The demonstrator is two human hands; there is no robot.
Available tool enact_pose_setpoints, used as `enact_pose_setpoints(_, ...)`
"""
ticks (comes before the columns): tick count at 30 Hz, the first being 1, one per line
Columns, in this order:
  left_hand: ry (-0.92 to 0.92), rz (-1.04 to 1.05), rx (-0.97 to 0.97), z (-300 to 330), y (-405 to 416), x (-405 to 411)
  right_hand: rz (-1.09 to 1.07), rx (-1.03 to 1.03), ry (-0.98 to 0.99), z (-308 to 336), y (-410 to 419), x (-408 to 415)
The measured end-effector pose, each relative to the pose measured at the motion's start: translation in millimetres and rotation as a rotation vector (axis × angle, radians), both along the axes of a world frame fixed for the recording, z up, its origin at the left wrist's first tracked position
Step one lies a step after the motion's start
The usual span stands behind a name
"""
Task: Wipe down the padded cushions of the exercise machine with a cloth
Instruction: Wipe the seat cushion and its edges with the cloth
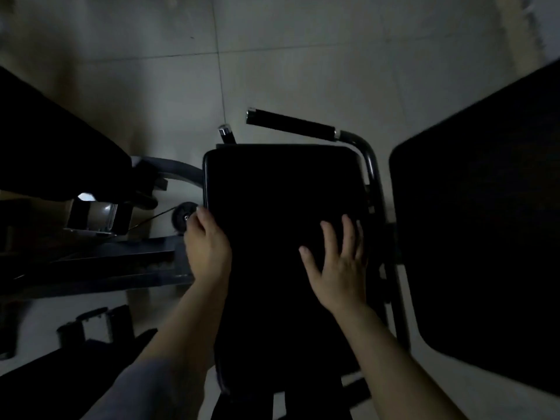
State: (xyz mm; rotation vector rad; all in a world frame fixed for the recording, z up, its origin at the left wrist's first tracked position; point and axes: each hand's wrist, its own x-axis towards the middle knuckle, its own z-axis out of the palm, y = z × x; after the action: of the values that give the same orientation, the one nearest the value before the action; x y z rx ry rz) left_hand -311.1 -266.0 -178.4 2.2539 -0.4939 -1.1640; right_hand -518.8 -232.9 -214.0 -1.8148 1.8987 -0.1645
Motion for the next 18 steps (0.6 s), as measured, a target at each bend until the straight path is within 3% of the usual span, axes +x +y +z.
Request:
enact_pose_setpoints(2, -0.041, 0.056, 0.091, -5, -22, -8, 0.011, -0.091, 0.017, -9, -45, 6)
enact_pose_setpoints(6, -0.335, 0.048, 0.186, -6, -27, -27, 0.003, -0.206, 0.115, -16, -73, 22)
enact_pose_setpoints(10, -0.425, 0.09, 0.247, -10, -32, -31, 0.331, -0.225, 0.074, -8, -76, 39)
enact_pose_setpoints(14, -0.469, 0.113, 0.283, -11, -35, -34, 0.616, -0.255, -0.03, 2, -134, 93)
enact_pose_setpoints(18, -0.468, 0.123, 0.316, -14, -38, -33, 0.799, -0.118, -0.005, 19, -195, 159)
